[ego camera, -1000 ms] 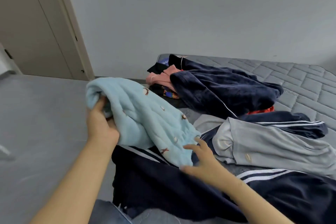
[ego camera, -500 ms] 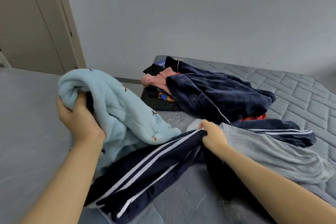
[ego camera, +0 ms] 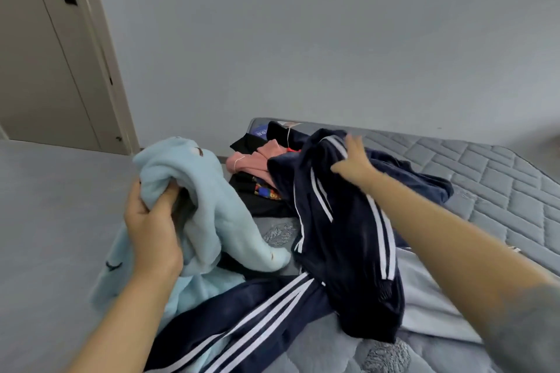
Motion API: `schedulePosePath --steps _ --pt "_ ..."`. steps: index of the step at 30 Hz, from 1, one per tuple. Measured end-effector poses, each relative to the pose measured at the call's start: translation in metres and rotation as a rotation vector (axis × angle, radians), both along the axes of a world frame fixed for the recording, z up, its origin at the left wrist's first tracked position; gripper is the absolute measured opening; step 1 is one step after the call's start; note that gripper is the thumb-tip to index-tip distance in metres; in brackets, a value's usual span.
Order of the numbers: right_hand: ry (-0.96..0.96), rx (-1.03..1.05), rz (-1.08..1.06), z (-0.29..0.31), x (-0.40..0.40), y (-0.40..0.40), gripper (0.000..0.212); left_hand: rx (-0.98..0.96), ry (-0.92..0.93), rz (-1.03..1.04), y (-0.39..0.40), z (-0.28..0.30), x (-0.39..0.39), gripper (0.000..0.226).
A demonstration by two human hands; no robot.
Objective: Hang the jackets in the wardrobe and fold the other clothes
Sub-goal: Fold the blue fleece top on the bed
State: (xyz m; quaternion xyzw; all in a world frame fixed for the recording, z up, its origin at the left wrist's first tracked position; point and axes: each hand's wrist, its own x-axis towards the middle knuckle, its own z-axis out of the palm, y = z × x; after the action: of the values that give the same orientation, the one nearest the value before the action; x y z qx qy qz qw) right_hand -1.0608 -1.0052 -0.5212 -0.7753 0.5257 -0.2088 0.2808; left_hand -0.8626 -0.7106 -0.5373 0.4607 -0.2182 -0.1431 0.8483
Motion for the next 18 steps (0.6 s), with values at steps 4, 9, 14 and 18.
schedulePosePath --steps 4,9,14,18 --pt "-0.172 0.308 0.124 -0.059 -0.009 0.089 0.049 0.033 0.022 -0.142 0.007 0.004 -0.008 0.018" --pt "-0.474 0.959 0.139 -0.118 -0.006 0.214 0.113 0.011 0.066 -0.254 0.021 0.026 -0.016 0.017" --pt "-1.34 1.578 -0.024 -0.133 0.045 0.236 0.065 0.038 0.105 -0.388 0.053 0.035 -0.008 0.016" --pt "-1.146 1.128 0.132 -0.108 0.053 0.227 0.029 0.181 -0.042 -0.516 0.102 0.018 0.007 0.017"
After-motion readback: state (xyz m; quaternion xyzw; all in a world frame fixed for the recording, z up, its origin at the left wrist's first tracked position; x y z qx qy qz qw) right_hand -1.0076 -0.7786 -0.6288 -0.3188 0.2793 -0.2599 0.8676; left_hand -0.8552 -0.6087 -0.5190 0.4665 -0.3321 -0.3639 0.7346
